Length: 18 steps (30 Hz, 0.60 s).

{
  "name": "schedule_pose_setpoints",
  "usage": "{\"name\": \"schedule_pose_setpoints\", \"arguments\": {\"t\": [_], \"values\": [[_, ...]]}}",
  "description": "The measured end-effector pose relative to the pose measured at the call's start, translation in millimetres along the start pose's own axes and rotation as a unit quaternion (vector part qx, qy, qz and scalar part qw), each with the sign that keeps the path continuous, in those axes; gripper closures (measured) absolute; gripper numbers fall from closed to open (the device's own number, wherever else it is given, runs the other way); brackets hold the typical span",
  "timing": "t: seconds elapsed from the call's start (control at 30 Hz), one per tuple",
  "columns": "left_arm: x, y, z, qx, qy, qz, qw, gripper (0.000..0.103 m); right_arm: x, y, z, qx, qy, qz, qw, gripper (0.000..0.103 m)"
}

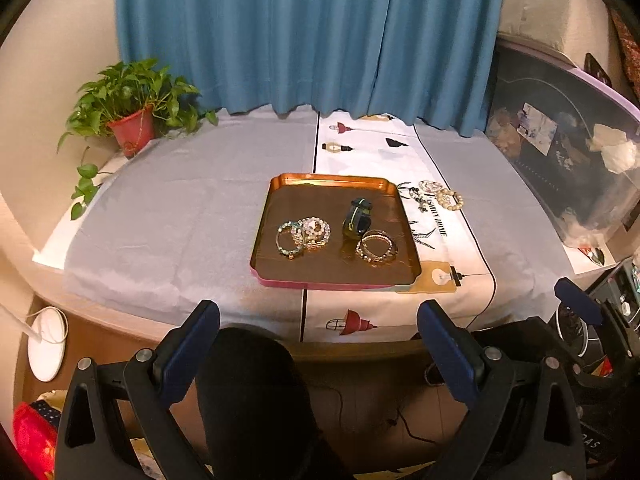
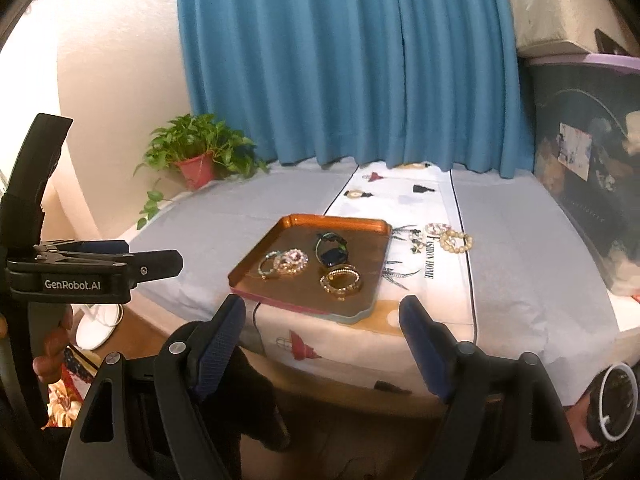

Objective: Organize jewelry
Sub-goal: 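Lift both grippers away from the tray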

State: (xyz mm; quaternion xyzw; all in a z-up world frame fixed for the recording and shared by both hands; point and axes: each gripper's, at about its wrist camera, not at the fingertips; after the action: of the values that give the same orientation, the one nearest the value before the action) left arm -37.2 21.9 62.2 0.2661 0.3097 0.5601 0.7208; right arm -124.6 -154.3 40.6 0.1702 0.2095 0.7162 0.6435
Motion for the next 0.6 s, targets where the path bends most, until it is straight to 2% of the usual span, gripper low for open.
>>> {"name": "schedule_pose_setpoints", "arguments": {"t": [0.27,0.6], "values": [[-2,20,-7,-0.019,-0.007,0.005,0.9998,0.005,4,15,-3,-0.012,0.002,0.005,1.000,0.023],[-1,23,-7,-0.020,-0.003,0.005,0.9998,0.005,5,18,-5,-0.014,0.004,0.005,1.000,0.023]]}}
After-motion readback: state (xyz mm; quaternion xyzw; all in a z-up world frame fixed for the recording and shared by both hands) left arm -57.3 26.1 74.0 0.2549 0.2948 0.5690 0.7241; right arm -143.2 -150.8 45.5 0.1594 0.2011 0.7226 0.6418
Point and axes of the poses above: each gripper's, at about its wrist camera, not at the fingertips, and y roughly against the way its jaws point, x to its left, z to its top, and after that the axes turned 8 degrees about y, right-handed
